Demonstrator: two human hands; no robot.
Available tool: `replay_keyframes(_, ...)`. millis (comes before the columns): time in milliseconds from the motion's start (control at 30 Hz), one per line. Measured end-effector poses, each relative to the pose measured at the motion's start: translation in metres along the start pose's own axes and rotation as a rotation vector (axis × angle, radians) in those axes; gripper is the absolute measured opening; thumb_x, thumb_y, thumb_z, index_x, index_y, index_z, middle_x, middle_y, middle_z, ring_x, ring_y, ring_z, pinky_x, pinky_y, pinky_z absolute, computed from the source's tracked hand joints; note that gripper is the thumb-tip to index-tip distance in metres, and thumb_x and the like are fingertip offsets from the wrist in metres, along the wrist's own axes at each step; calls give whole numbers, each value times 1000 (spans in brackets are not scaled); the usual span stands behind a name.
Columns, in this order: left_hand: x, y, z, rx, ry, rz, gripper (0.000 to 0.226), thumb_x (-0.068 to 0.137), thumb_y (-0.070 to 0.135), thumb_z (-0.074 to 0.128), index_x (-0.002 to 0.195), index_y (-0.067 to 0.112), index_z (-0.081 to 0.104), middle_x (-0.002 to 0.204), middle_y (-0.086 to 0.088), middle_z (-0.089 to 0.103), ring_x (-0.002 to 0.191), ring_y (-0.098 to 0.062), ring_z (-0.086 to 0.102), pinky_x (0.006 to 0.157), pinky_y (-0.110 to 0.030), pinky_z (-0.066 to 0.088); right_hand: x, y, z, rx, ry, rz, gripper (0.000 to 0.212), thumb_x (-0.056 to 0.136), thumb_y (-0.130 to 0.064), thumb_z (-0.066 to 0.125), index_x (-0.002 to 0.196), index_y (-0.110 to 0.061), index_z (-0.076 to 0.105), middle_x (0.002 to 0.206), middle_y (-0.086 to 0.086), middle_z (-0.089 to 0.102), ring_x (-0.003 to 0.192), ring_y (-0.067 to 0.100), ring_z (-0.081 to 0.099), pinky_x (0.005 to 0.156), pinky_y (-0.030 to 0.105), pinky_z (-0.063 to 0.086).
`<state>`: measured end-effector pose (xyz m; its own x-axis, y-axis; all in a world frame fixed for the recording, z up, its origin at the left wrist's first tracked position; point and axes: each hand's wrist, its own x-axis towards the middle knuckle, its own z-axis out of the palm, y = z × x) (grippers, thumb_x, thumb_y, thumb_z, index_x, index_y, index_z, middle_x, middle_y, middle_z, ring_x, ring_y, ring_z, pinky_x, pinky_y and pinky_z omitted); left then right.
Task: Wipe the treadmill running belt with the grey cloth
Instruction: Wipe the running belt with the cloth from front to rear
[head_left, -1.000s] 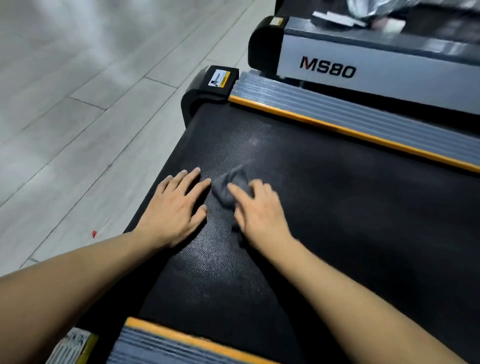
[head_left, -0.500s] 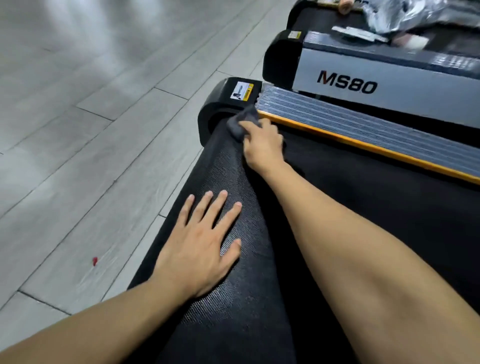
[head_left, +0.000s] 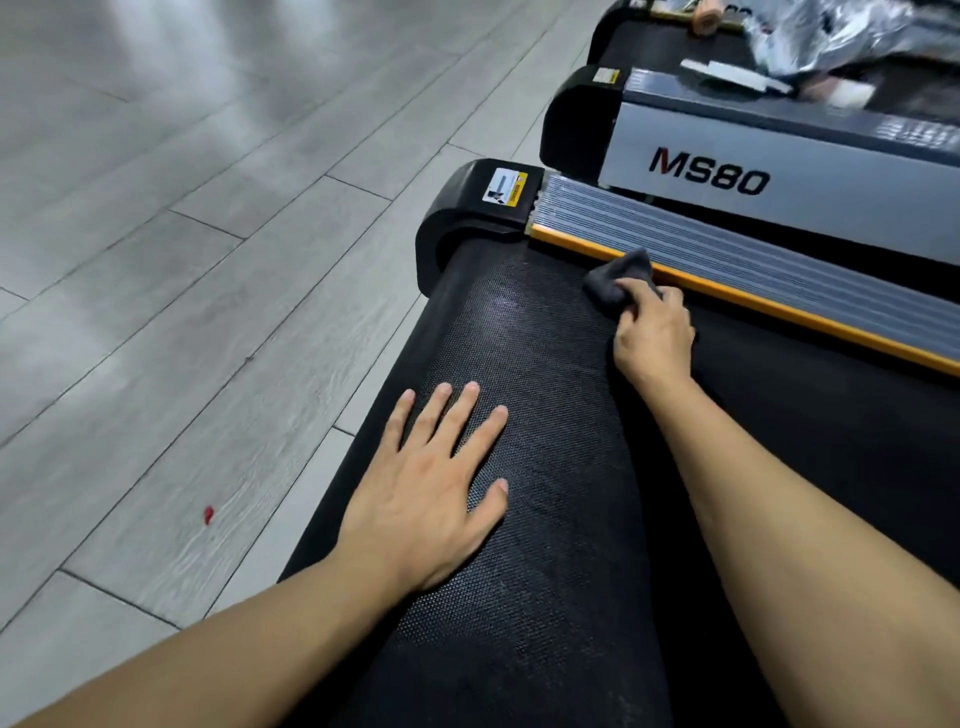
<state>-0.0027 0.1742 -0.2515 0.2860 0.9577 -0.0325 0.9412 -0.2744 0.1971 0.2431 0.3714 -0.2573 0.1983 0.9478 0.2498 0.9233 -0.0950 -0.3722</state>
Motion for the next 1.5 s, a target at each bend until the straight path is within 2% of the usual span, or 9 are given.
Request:
replay_keyframes(200, 2, 0, 1, 4, 11, -6, 70, 97, 64, 14, 161, 38, 4, 171, 1, -1, 158, -20, -7, 127, -50, -2, -11, -98, 37, 158, -205, -448, 41, 88, -19, 53, 125, -33, 65, 125, 12, 56, 113, 35, 55, 100, 45, 44)
replay_keyframes(333, 2, -3, 1, -7, -7, -1, 68, 97, 64, 15, 160, 41, 2, 171, 3, -2, 157, -18, -7, 127, -48, -2, -22, -106, 31, 195, -273, -547, 43, 89, -17, 52, 128, -32, 62, 126, 8, 53, 114, 31, 52, 101, 48, 44)
replay_keyframes(600, 2, 1, 0, -23, 0, -8, 69, 97, 64, 12, 160, 40, 0, 171, 2, -6, 157, -19, -10, 127, -49, -5, -41, 51, -46, 88, -180, -233, 46, 93, -10, 53, 133, -31, 59, 139, 9, 46, 128, 28, 44, 108, 31, 32)
replay_keyframes(700, 2, 4, 0, -17, -7, -17, 70, 96, 64, 14, 161, 39, 3, 171, 2, -3, 157, -19, -9, 126, -49, -5, -40, 25, -31, 119, -160, -242, 42, 91, -13, 53, 129, -30, 62, 135, 12, 49, 125, 32, 49, 110, 38, 37)
replay_keyframes(933, 5, -2, 1, 10, -8, -16, 70, 94, 63, 20, 158, 35, 22, 169, 0, 16, 158, -22, 4, 127, -48, 0, -62, -135, 28, 233, -363, -655, 40, 90, -18, 49, 124, -28, 66, 128, 8, 55, 114, 30, 54, 100, 44, 43)
replay_keyframes(1100, 3, -6, 3, -9, -6, -12, 72, 94, 67, 18, 160, 40, 11, 171, 3, 6, 158, -21, 1, 127, -47, -1, -62, -37, -10, 231, -335, -528, 47, 87, -11, 52, 128, -31, 63, 129, 6, 53, 123, 22, 50, 112, 34, 36)
replay_keyframes(1267, -16, 1, 0, -53, -19, -56, 69, 97, 62, 14, 161, 37, 8, 171, -1, 3, 158, -21, -2, 128, -46, 1, -81, 63, -65, 131, -224, -229, 43, 94, -12, 52, 131, -32, 60, 135, 7, 48, 126, 23, 47, 109, 28, 34)
replay_keyframes(1400, -70, -2, 1, -67, 38, -69, 65, 101, 54, 24, 160, 29, 23, 169, -4, 17, 157, -23, 12, 127, -47, 15, -91, 27, -44, 162, -141, -149, 43, 92, -12, 53, 129, -31, 62, 135, 10, 51, 122, 29, 52, 109, 39, 39)
replay_keyframes(1500, -85, -7, 5, -107, 68, -77, 62, 100, 49, 33, 158, 26, 32, 167, -7, 26, 155, -27, 20, 125, -49, 21, -108, -55, -12, 266, -296, -459, 45, 88, -12, 51, 128, -28, 64, 134, 12, 53, 125, 27, 50, 112, 34, 36)
